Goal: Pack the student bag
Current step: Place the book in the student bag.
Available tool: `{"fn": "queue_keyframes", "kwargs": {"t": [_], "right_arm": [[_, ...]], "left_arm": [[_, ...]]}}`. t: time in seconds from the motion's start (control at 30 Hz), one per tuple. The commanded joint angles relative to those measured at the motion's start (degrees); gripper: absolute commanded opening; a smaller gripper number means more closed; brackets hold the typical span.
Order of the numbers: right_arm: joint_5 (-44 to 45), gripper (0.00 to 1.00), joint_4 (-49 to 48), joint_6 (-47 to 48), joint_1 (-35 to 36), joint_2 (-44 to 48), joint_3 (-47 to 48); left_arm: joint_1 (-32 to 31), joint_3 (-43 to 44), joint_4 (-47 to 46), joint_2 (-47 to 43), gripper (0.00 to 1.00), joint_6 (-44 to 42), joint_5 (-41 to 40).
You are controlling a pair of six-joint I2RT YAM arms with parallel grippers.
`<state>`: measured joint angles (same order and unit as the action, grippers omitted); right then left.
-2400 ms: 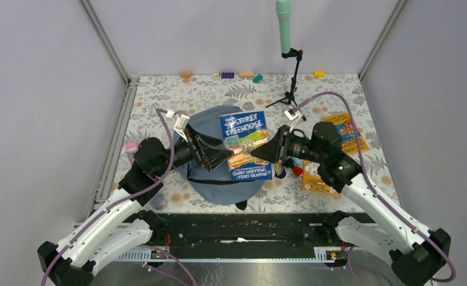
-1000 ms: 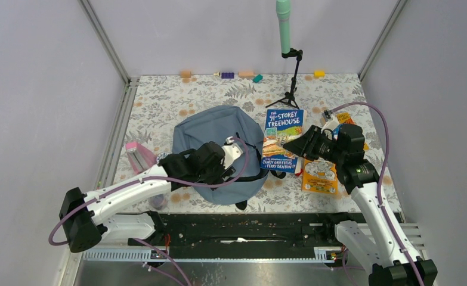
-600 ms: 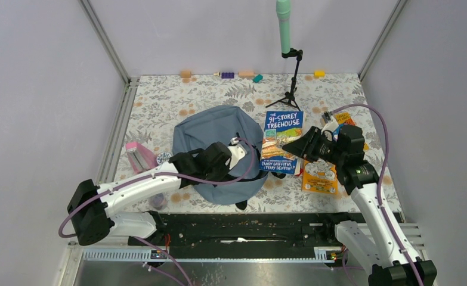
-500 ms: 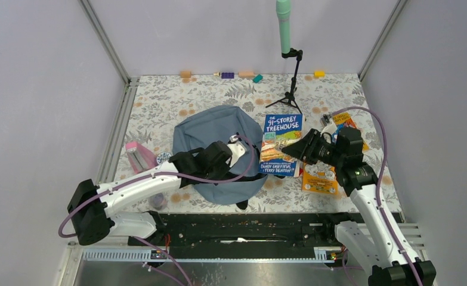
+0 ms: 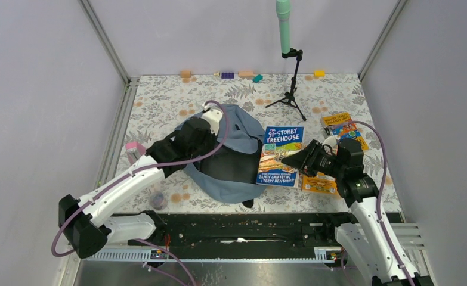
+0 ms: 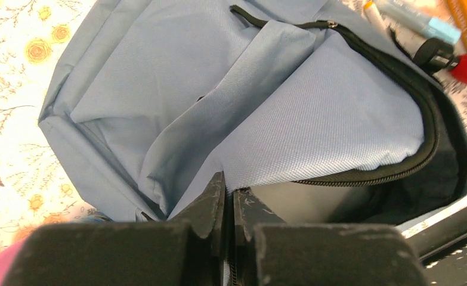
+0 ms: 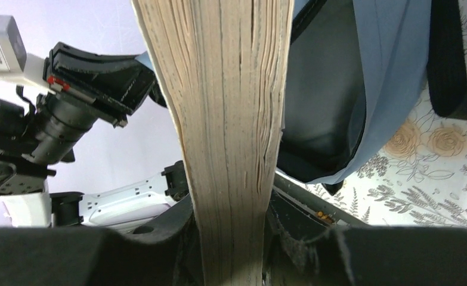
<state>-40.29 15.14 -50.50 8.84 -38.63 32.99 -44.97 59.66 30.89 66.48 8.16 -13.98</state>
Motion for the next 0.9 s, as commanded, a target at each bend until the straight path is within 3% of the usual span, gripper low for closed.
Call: {"fn": "queue_keyframes", "kwargs": {"t": [0.0, 0.17, 0.3, 0.57, 0.67, 0.77, 0.87], "right_arm": [[-5.6, 0.00, 0.8, -3.3, 0.1, 3.5, 0.2], [-7.5, 0.00, 5.9, -2.4, 3.1, 4.7, 0.3], [-6.0, 0.00, 5.7, -3.7, 10.3, 5.1, -0.8], [-4.9, 0.00, -11.6, -16.2, 21.3, 3.4, -8.9], [-2.5, 0.00, -11.6, -17.0, 24.3, 2.0, -8.7], [0.4, 0.00, -12.9, -17.9, 25.5, 1.6, -9.3], [3.4, 0.00, -20.9, -22.1, 25.6, -1.2, -10.4]], "left_arm": [[3.4, 2.5, -7.5, -4.7, 0.00, 3.7, 5.0], [6.5, 1.9, -9.4, -6.5, 0.00, 5.5, 10.1], [8.0, 1.2, -10.3, -6.7, 0.00, 6.4, 12.7], [9.1, 0.3, -10.8, -6.5, 0.00, 6.4, 15.6], [9.3, 0.0, -10.6, -6.6, 0.00, 6.3, 15.2], [9.5, -0.1, -10.8, -6.9, 0.00, 5.7, 16.6], [9.6, -0.2, -11.0, -7.2, 0.00, 4.1, 18.6]]}}
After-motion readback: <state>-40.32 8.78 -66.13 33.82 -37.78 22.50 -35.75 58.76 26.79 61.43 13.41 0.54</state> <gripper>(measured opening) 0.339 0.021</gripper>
